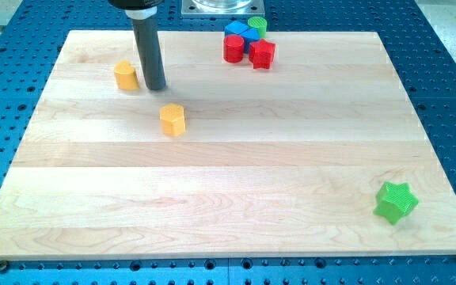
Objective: Push the yellow heart into the red star
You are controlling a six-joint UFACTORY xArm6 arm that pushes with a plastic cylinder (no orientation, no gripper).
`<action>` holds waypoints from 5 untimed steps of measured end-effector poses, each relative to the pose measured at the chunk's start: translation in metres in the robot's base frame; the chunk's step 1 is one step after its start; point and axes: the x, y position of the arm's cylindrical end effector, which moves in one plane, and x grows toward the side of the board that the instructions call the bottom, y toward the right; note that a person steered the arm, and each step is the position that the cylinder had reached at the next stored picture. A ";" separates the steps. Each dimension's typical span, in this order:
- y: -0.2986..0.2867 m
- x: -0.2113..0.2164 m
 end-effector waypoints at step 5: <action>-0.009 -0.034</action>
